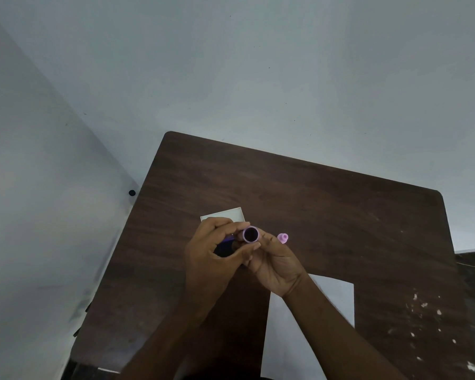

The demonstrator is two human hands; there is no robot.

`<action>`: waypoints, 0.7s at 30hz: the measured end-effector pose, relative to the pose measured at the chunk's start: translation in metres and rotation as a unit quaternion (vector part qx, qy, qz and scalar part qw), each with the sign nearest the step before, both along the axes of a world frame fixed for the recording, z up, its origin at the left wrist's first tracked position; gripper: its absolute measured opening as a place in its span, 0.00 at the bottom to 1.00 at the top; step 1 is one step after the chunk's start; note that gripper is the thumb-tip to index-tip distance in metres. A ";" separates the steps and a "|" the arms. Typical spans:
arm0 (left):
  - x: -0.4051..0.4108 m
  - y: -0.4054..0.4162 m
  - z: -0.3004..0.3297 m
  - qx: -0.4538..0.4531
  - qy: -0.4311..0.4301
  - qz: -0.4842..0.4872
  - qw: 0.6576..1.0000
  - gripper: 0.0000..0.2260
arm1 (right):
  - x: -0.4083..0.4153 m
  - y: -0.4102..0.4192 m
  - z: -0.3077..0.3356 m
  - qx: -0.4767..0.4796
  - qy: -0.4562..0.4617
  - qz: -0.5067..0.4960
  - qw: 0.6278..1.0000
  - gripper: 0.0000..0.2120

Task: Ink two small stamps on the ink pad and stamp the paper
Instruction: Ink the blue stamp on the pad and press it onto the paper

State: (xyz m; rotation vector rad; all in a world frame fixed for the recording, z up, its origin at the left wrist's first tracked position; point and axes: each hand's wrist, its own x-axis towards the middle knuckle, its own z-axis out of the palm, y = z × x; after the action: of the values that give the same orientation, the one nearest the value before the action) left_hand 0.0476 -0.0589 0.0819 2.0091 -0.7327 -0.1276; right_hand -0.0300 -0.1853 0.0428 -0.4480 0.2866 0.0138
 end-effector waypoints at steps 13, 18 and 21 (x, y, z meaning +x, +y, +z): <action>0.003 0.001 -0.010 -0.026 0.008 -0.009 1.000 0.20 | 0.001 0.000 -0.009 0.031 0.025 0.007 0.999 0.16; 0.002 0.006 -0.026 -0.007 0.057 0.006 0.998 0.20 | -0.001 0.000 -0.016 0.042 0.019 0.027 0.999 0.17; 0.004 0.015 -0.050 0.024 0.117 0.010 0.993 0.20 | -0.002 -0.003 -0.023 -0.048 0.110 0.024 0.992 0.18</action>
State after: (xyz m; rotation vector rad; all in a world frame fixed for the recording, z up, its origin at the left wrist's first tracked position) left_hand 0.0511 -0.0439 0.0321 2.0050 -0.5639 -0.3646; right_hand -0.0321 -0.1878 0.0200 -0.5502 0.4952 0.0971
